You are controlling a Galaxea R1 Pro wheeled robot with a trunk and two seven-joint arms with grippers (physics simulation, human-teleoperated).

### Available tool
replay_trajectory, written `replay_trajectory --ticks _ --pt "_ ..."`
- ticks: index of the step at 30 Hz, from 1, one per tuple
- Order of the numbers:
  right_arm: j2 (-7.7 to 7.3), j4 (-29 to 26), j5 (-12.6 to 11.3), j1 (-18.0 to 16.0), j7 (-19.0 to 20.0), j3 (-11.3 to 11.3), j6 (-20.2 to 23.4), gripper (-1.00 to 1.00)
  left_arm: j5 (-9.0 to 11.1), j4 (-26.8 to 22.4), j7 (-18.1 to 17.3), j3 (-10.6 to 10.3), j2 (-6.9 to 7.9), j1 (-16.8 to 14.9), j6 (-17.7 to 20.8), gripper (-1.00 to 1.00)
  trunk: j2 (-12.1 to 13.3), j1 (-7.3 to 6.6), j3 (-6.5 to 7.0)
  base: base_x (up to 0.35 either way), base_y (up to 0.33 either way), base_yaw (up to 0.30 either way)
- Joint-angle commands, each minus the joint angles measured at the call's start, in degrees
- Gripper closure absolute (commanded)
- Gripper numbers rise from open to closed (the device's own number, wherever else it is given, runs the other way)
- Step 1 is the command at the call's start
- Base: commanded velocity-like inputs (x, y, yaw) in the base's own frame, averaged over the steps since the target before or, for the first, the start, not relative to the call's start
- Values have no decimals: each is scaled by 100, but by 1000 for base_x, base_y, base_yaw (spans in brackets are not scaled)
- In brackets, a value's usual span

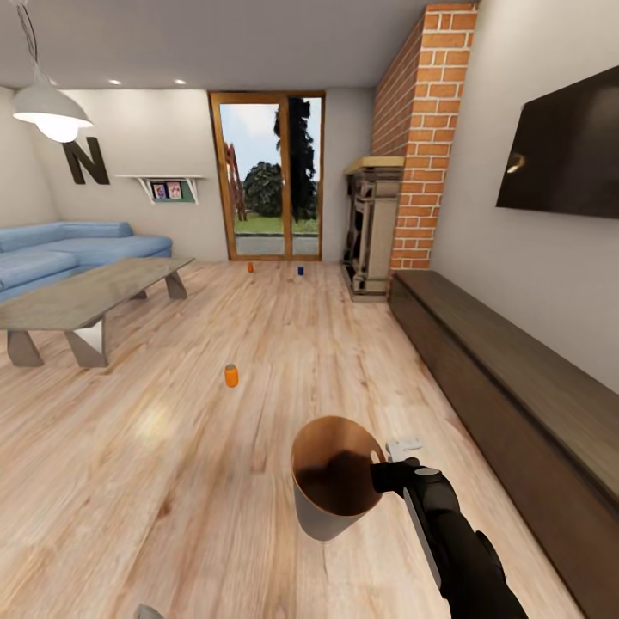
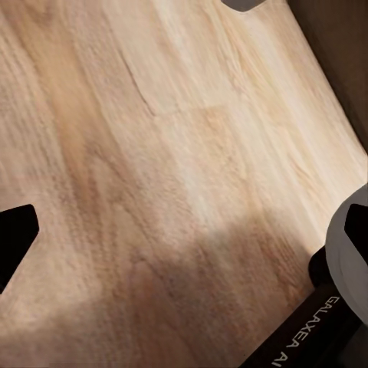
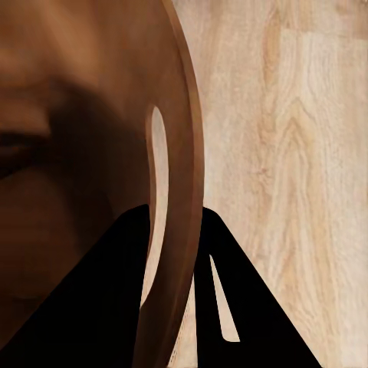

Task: Put the three can of soda from the living room inside the tash can in the kitchen.

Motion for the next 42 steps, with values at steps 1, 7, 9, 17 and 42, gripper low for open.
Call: replay_trajectory --ticks 1,7,9,17,42 --pt "1 -4 -71 -2 19 0 3 100 0 0 -1 -2 0 0 0 -100 0 0 1 337 98 14" --pt "1 -4 -71 -2 19 0 3 100 0 0 0 -4 0 0 0 -100 0 0 -3 337 98 110" --pt "1 -4 -71 -2 19 0 3 100 0 0 -1 -4 0 0 0 -100 0 0 -6 337 98 187" --pt "1 -4 -71 -2 19 0 3 100 0 0 0 -4 0 0 0 -100 0 0 -7 337 98 22" --pt "1 -4 -77 -2 28 0 3 100 -1 0 0 -5 0 0 0 -100 0 0 -5 337 98 -5"
